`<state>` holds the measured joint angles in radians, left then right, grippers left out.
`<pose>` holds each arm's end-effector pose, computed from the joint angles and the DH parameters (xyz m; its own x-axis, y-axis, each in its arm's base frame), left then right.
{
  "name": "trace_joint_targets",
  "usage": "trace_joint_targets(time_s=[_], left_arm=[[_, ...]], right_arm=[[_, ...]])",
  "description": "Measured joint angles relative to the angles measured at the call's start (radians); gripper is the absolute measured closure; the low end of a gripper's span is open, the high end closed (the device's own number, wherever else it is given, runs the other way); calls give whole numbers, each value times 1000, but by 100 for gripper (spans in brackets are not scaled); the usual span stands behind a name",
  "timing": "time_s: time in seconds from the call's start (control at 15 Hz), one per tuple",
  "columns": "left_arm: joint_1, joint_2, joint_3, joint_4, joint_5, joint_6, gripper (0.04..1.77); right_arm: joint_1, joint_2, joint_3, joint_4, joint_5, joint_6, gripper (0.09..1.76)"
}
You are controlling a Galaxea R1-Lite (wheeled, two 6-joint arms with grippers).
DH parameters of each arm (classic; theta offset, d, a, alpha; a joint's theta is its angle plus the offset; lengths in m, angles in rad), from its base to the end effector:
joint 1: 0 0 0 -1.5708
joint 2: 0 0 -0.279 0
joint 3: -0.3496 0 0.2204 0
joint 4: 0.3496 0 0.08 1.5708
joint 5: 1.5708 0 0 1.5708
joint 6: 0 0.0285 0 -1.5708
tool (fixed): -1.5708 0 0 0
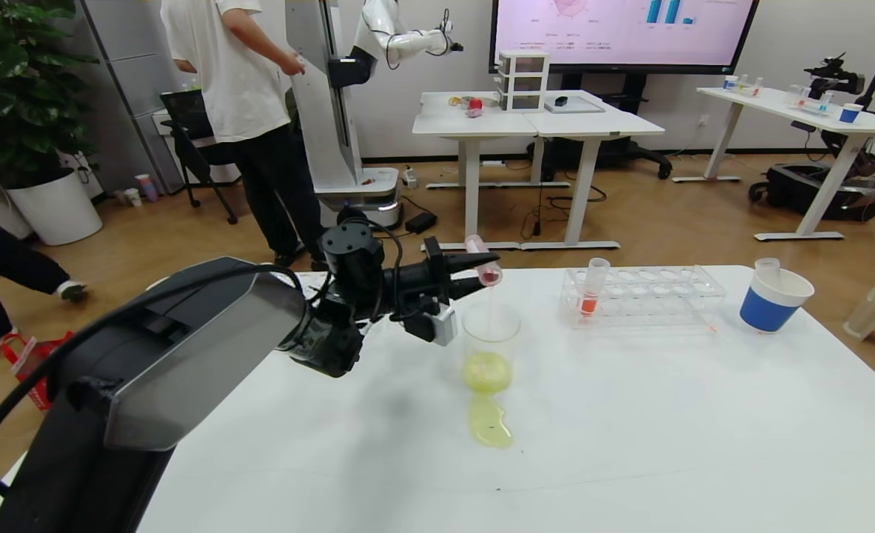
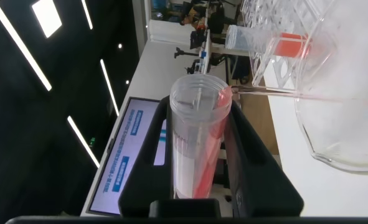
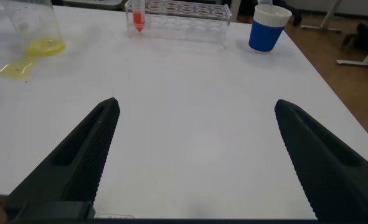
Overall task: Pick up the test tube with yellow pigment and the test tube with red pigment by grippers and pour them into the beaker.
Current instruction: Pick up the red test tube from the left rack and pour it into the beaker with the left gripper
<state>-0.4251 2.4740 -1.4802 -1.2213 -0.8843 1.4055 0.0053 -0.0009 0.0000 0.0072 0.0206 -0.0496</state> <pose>0.4381 -0.2225 0.0625 0.2436 -0.9593 0.1429 -0.0467 0.1356 0.9897 0.0365 0.0008 0.0747 0.9996 0.0259 -0.0063 -0.0262 0.9984 -0.0494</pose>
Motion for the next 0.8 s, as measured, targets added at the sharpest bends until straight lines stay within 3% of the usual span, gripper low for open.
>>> trace_joint_targets(time_s=[0.53, 0.8], left_arm=[[9, -4, 8, 6, 4, 113, 131], [12, -6, 8, 7, 4, 221, 131]], right_arm=[[0, 0, 0, 0, 0, 0, 11], [0, 0, 0, 0, 0, 0, 11]])
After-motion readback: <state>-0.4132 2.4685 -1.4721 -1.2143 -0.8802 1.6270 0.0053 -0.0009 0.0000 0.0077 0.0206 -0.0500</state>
